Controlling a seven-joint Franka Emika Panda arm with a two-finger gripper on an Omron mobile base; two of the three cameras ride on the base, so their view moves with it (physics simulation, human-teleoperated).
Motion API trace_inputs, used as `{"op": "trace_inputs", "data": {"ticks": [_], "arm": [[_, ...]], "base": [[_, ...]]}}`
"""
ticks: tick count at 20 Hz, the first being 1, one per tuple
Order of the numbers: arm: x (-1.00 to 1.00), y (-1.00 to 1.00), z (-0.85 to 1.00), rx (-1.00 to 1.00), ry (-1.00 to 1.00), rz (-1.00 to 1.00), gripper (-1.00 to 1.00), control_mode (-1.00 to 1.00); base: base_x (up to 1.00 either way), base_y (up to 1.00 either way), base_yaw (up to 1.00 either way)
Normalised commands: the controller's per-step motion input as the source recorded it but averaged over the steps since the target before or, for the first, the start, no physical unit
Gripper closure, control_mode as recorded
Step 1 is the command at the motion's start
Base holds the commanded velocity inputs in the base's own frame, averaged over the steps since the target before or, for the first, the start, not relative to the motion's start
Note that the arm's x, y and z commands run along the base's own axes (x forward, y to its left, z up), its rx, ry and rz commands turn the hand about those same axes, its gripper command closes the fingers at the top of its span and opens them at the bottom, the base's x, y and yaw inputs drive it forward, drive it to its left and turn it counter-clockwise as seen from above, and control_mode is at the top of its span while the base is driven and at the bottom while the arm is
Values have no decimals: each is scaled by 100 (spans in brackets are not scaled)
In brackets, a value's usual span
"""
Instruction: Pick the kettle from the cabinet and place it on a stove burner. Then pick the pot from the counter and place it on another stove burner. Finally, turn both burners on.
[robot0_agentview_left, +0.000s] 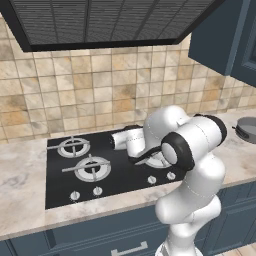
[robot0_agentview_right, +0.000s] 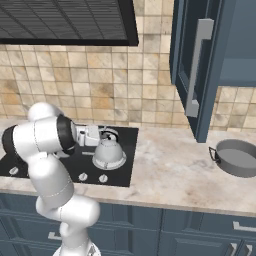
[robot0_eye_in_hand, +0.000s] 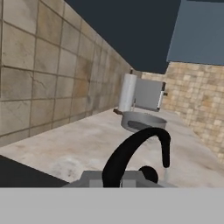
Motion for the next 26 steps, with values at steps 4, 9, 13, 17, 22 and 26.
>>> {"op": "trace_inputs", "data": {"ticks": [4, 9, 13, 17, 22, 26], "arm": [[5, 1, -16, 0, -3, 0, 100, -100], [0, 1, -19, 0, -5, 0, 100, -100], [-1, 0, -26, 0, -7, 0, 100, -100], [-8, 0, -27, 0, -3, -2, 100, -100], [-33, -9, -51, 0, 0, -5, 100, -100], [-24, -6, -37, 0, 0, -4, 100, -100]], "base": [[0, 0, 0], [0, 0, 0], [0, 0, 0], [0, 0, 0], [0, 0, 0], [0, 0, 0]]}}
